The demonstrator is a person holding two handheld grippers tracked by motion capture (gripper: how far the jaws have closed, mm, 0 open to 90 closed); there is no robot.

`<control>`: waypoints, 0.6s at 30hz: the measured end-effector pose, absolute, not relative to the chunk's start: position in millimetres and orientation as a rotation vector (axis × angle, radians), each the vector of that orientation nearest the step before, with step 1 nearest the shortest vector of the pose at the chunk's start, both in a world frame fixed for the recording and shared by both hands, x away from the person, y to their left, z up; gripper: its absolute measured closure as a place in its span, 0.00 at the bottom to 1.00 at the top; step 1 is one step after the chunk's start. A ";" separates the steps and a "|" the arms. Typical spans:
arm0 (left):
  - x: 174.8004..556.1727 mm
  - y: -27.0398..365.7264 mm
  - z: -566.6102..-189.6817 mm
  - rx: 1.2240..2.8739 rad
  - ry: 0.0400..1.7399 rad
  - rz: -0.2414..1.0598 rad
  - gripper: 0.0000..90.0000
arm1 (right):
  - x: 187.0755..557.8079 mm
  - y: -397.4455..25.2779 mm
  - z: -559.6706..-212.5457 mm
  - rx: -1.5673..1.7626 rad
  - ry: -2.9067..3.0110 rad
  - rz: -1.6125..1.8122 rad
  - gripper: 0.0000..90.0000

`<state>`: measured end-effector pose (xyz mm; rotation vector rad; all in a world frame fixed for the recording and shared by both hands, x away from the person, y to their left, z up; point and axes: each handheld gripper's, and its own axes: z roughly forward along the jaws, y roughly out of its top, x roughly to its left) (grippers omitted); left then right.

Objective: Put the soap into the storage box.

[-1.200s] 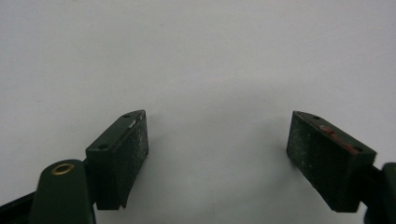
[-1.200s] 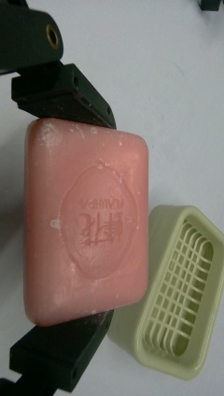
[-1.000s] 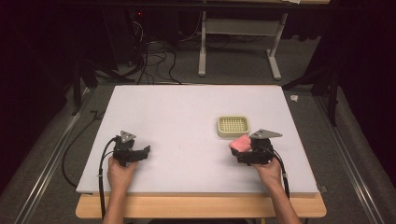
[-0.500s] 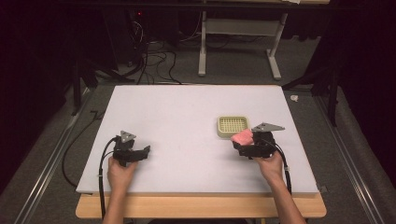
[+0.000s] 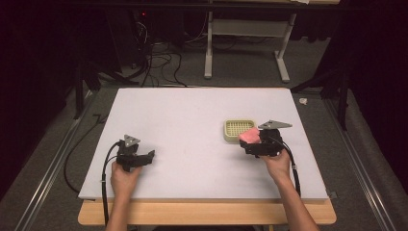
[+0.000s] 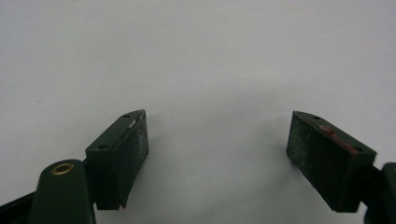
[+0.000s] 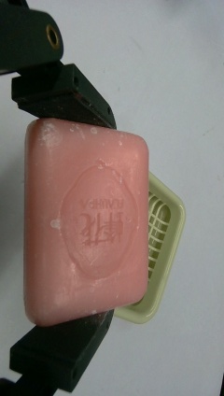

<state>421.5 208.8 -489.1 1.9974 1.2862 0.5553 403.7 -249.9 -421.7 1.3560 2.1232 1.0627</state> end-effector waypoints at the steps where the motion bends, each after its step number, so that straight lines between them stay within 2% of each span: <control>1: 421.5 208.8 -489.2 1.997 1.286 0.555 0.24 | 405.3 -249.7 -421.1 1.354 2.124 1.066 0.16; 18: 421.5 208.8 -489.2 1.997 1.286 0.555 0.24 | 430.3 -246.9 -419.2 1.419 2.085 1.004 0.16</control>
